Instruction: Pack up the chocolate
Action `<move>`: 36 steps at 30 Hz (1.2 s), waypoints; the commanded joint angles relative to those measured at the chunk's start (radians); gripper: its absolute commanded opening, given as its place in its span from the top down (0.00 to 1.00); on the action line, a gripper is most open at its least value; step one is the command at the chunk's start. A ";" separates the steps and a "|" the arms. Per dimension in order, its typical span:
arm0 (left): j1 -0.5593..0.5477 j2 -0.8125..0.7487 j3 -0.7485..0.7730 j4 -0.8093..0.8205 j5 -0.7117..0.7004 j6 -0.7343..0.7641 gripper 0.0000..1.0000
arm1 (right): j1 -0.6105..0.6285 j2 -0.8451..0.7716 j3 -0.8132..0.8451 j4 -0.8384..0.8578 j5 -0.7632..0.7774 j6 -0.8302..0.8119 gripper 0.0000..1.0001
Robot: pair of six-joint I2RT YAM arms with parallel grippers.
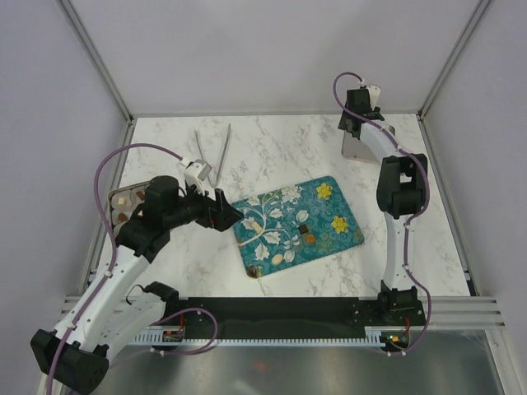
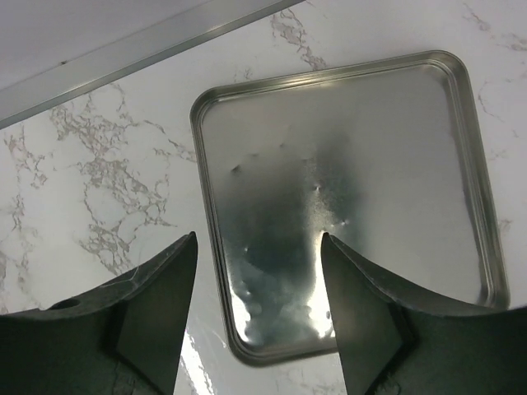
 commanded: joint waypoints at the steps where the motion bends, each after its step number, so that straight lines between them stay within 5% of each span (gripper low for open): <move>1: -0.008 0.005 -0.006 0.004 0.052 -0.016 0.01 | -0.020 0.056 0.090 0.049 -0.064 0.000 0.30; 21: -0.011 0.002 -0.005 -0.002 -0.021 -0.011 0.02 | -0.020 0.164 0.090 0.066 -0.196 -0.063 0.49; 31: -0.011 -0.027 -0.017 -0.002 -0.044 -0.027 0.03 | -0.014 0.207 0.141 -0.047 -0.208 -0.039 0.50; 34: -0.011 -0.028 -0.017 0.000 -0.060 -0.027 0.03 | -0.014 0.211 0.146 -0.058 -0.225 -0.046 0.60; 36: -0.011 -0.032 -0.014 -0.005 -0.067 -0.024 0.04 | -0.014 0.208 0.147 -0.072 -0.227 -0.049 0.81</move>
